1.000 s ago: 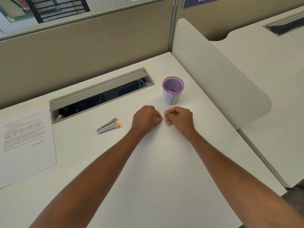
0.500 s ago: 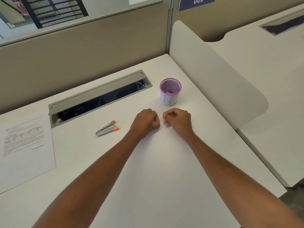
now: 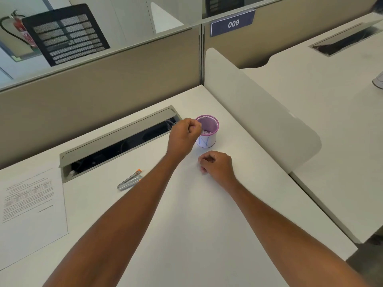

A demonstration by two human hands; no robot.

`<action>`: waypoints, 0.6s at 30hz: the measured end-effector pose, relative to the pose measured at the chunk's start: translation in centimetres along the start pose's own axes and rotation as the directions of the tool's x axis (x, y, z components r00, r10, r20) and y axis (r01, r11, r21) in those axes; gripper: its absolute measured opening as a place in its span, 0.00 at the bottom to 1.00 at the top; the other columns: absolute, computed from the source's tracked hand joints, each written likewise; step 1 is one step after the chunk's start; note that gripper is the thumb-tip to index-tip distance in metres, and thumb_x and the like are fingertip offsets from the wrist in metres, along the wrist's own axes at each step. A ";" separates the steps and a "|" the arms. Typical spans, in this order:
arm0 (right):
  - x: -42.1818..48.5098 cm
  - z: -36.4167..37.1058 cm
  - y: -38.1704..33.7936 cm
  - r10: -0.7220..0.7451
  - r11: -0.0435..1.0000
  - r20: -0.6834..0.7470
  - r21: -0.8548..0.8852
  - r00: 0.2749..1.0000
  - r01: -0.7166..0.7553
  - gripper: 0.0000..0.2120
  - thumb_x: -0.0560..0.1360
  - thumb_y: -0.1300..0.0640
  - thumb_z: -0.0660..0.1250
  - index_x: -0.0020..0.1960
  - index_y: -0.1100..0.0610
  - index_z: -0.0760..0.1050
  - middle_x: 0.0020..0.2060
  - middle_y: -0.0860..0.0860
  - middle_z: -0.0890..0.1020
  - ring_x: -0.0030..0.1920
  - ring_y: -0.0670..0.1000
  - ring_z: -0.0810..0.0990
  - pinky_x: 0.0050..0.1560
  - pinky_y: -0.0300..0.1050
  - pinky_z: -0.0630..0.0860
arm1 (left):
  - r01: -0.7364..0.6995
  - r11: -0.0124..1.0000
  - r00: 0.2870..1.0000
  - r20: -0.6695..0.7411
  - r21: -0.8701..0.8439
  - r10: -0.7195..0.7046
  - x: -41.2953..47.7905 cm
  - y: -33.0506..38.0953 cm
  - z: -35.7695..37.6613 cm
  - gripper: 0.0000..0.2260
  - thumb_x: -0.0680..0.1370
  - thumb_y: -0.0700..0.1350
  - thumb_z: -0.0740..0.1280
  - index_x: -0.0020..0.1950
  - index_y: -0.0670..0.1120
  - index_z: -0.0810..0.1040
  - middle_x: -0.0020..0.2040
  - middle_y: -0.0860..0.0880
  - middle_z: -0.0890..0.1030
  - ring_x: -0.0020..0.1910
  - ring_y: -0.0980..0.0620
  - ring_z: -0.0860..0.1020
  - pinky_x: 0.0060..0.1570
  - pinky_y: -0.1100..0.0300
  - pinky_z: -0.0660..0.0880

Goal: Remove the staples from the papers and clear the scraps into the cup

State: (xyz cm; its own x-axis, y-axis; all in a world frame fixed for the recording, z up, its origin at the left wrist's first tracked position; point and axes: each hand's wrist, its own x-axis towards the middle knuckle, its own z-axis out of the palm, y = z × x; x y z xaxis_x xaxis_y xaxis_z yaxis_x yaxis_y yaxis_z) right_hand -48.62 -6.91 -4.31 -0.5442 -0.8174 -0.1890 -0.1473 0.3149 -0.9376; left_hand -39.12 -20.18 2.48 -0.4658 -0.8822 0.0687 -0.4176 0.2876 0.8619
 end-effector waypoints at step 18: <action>0.7 -0.2 0.0 0.028 1.000 0.043 -0.011 0.999 -0.027 0.05 0.75 0.64 0.72 0.44 0.58 0.87 0.34 0.53 0.88 0.32 0.50 0.85 0.42 0.44 0.85 | 0.071 0.995 0.995 -0.073 0.075 -0.065 0.9 -0.5 0.5 0.12 0.85 0.49 0.70 0.52 0.43 0.88 0.44 0.48 0.88 0.45 0.48 0.84 0.47 0.54 0.78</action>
State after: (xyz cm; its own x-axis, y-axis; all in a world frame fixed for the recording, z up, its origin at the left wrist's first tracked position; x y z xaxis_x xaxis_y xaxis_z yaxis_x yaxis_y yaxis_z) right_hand -49.13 -7.37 -4.39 -0.5122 -0.8282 -0.2273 -0.1415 0.3424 -0.9288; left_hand -39.73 -20.88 1.86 -0.3796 -0.9239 0.0489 -0.5069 0.2519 0.8244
